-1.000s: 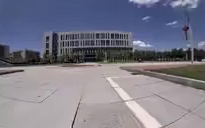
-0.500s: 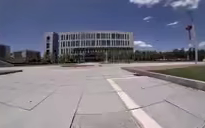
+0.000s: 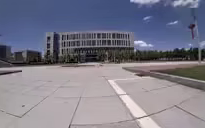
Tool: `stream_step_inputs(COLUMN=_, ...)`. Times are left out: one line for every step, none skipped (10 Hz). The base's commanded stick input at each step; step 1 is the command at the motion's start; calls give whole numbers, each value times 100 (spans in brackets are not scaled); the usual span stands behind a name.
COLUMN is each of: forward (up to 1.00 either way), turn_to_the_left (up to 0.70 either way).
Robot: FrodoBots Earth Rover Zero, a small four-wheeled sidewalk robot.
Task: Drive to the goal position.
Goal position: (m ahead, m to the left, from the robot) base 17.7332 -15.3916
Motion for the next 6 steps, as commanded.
stream_step_inputs(forward=50, turn_to_the_left=0)
stream_step_inputs(forward=50, turn_to_the_left=0)
stream_step_inputs(forward=50, turn_to_the_left=0)
stream_step_inputs(forward=50, turn_to_the_left=0)
stream_step_inputs(forward=50, turn_to_the_left=0)
stream_step_inputs(forward=50, turn_to_the_left=0)
